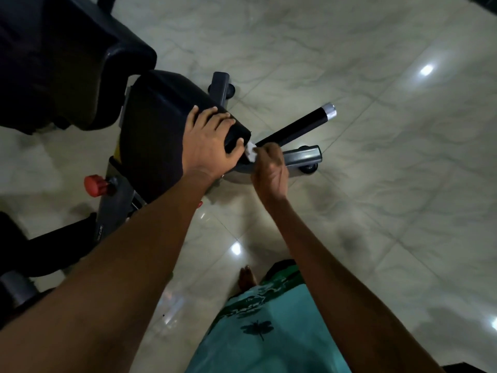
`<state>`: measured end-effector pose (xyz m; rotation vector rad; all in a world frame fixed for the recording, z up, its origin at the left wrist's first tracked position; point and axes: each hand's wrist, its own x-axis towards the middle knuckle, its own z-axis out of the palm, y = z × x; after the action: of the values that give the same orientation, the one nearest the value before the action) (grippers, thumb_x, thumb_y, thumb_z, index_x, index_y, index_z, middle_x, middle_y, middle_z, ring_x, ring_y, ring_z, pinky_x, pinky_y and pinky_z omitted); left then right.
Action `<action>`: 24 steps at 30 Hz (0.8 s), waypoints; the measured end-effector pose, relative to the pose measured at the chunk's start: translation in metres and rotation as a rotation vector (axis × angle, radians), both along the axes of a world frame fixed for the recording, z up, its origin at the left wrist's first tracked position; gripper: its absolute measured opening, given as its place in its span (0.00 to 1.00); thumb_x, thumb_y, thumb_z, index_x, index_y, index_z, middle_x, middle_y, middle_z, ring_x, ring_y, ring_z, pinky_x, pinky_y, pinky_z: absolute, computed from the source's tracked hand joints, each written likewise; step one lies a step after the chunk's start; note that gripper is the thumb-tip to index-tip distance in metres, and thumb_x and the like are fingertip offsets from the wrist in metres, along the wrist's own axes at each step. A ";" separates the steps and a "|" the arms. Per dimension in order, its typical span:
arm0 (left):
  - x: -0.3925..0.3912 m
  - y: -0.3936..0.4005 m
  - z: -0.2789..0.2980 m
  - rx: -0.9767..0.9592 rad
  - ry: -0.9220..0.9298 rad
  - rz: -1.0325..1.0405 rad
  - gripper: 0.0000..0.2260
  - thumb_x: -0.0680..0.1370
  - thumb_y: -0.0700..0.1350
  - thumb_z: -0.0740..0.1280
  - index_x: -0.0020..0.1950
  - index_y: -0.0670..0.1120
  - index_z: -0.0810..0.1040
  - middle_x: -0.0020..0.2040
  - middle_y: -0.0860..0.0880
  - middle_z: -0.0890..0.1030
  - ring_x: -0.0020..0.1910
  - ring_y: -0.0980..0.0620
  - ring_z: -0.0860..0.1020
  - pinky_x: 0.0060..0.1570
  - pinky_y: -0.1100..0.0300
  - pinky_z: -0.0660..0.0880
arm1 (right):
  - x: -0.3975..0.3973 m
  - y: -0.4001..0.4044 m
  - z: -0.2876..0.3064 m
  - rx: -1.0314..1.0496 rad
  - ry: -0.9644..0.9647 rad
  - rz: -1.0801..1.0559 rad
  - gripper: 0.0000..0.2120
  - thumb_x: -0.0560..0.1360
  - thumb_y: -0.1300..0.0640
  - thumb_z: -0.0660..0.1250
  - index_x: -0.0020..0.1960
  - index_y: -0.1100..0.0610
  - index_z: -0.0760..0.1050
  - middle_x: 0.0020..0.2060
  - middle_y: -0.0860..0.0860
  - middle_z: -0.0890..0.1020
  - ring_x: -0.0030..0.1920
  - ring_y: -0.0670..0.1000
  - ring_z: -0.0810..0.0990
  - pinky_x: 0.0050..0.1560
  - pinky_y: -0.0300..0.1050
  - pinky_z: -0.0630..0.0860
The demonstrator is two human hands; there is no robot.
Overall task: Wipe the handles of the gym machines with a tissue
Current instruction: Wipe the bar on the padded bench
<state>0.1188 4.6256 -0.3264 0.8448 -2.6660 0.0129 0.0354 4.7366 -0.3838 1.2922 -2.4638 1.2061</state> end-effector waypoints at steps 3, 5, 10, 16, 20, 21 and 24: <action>0.000 -0.001 0.000 0.003 -0.001 -0.001 0.20 0.74 0.56 0.60 0.56 0.43 0.80 0.57 0.45 0.81 0.63 0.45 0.74 0.70 0.45 0.60 | -0.030 0.008 0.003 -0.085 -0.045 -0.173 0.06 0.70 0.66 0.64 0.42 0.63 0.79 0.38 0.59 0.79 0.39 0.59 0.78 0.32 0.47 0.75; 0.000 -0.001 0.000 0.007 -0.002 -0.002 0.20 0.75 0.56 0.60 0.56 0.43 0.80 0.57 0.45 0.81 0.63 0.44 0.74 0.70 0.45 0.59 | -0.026 0.006 0.003 -0.068 -0.062 -0.200 0.05 0.69 0.68 0.65 0.42 0.64 0.79 0.39 0.60 0.79 0.39 0.59 0.79 0.31 0.46 0.76; 0.000 0.001 0.001 0.017 -0.024 0.009 0.21 0.74 0.57 0.59 0.57 0.43 0.79 0.58 0.45 0.80 0.64 0.44 0.73 0.70 0.45 0.58 | 0.020 0.000 -0.001 -0.011 -0.034 0.022 0.13 0.71 0.64 0.55 0.43 0.66 0.78 0.39 0.60 0.78 0.36 0.57 0.79 0.30 0.37 0.72; 0.000 0.001 0.001 0.018 -0.011 0.006 0.21 0.75 0.56 0.58 0.57 0.43 0.79 0.57 0.45 0.81 0.63 0.44 0.74 0.70 0.45 0.58 | 0.003 0.019 0.000 -0.033 -0.143 -0.016 0.06 0.71 0.64 0.63 0.42 0.62 0.80 0.40 0.58 0.80 0.34 0.55 0.79 0.31 0.36 0.70; 0.000 0.001 0.001 0.010 -0.001 -0.004 0.20 0.74 0.55 0.59 0.56 0.43 0.80 0.56 0.45 0.81 0.63 0.44 0.74 0.70 0.45 0.59 | -0.047 0.025 0.010 -0.151 -0.349 -0.470 0.09 0.66 0.67 0.67 0.43 0.59 0.82 0.42 0.56 0.81 0.40 0.56 0.80 0.37 0.40 0.69; 0.000 0.001 0.001 0.014 0.004 -0.007 0.20 0.74 0.55 0.60 0.56 0.43 0.80 0.56 0.45 0.81 0.63 0.44 0.74 0.70 0.45 0.59 | -0.053 0.023 0.011 -0.174 -0.390 -0.496 0.10 0.66 0.68 0.66 0.45 0.60 0.82 0.43 0.56 0.81 0.41 0.56 0.80 0.39 0.42 0.72; 0.000 -0.001 0.000 0.019 0.009 -0.006 0.20 0.74 0.55 0.60 0.56 0.43 0.80 0.56 0.45 0.81 0.63 0.44 0.74 0.70 0.45 0.59 | -0.053 0.016 0.010 -0.250 -0.466 -0.499 0.11 0.66 0.69 0.65 0.45 0.62 0.82 0.43 0.58 0.81 0.41 0.57 0.80 0.39 0.43 0.73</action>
<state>0.1191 4.6250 -0.3259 0.8404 -2.6644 -0.0178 -0.0180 4.7521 -0.3740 0.3194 -2.5705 1.7239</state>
